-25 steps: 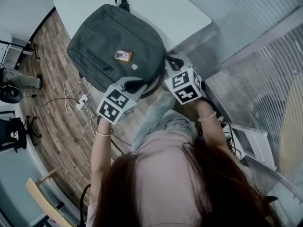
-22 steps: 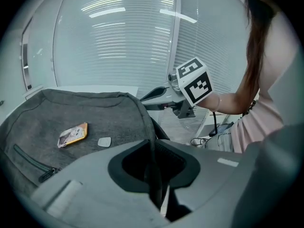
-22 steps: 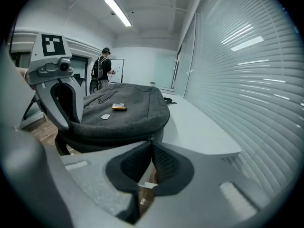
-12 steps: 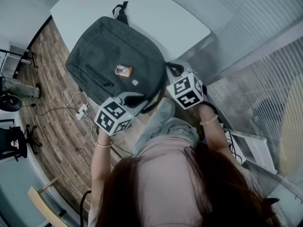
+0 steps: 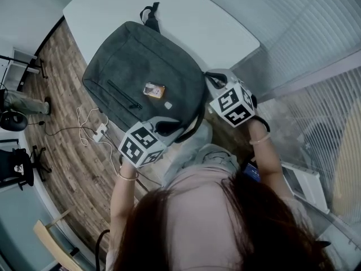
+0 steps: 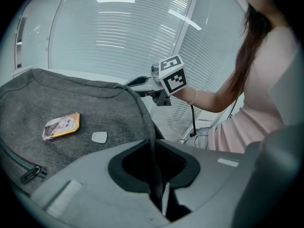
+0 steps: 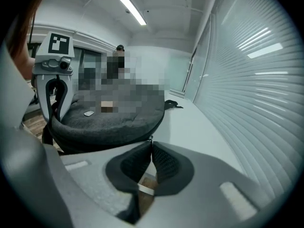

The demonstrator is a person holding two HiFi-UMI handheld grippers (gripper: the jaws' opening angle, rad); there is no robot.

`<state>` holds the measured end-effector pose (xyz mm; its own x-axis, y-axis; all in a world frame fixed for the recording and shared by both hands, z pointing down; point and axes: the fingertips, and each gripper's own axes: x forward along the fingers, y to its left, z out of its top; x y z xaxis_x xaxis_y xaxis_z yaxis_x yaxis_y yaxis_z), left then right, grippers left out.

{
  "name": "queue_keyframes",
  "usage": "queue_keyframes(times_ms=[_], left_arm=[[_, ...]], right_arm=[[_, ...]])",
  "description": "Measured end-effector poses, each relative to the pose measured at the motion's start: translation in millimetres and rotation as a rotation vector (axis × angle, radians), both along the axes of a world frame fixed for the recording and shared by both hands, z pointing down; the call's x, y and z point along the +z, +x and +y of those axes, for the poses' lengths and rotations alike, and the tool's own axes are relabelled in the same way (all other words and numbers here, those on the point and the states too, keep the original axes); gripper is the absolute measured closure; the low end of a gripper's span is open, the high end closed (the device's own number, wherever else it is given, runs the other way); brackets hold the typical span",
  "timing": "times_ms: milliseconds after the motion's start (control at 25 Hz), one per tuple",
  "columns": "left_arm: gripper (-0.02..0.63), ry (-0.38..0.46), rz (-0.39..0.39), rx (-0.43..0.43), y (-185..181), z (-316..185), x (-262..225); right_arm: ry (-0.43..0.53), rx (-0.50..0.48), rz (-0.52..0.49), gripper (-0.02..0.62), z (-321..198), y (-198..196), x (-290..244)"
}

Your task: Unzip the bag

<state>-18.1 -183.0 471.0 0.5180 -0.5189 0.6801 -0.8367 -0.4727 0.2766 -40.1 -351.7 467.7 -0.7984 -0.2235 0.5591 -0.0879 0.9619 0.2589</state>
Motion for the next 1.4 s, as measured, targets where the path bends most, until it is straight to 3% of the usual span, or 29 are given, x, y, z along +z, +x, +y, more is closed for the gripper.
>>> queue_keyframes(times_ms=[240,560,1400], left_arm=[[0.558,-0.008,0.015,0.006,-6.2,-0.9,6.7],[0.558,-0.011,0.032,0.012,-4.2,-3.0,-12.8],[0.56,-0.025,0.045,0.024,-4.1,1.7,7.0]], right_arm=[[0.048,-0.091,0.029,0.581,-8.9,-16.4,5.8],[0.067,-0.147,0.038,0.58,-21.1,-30.2,-13.6],[0.136,-0.286,0.077,0.578,-38.6,-74.6,3.8]])
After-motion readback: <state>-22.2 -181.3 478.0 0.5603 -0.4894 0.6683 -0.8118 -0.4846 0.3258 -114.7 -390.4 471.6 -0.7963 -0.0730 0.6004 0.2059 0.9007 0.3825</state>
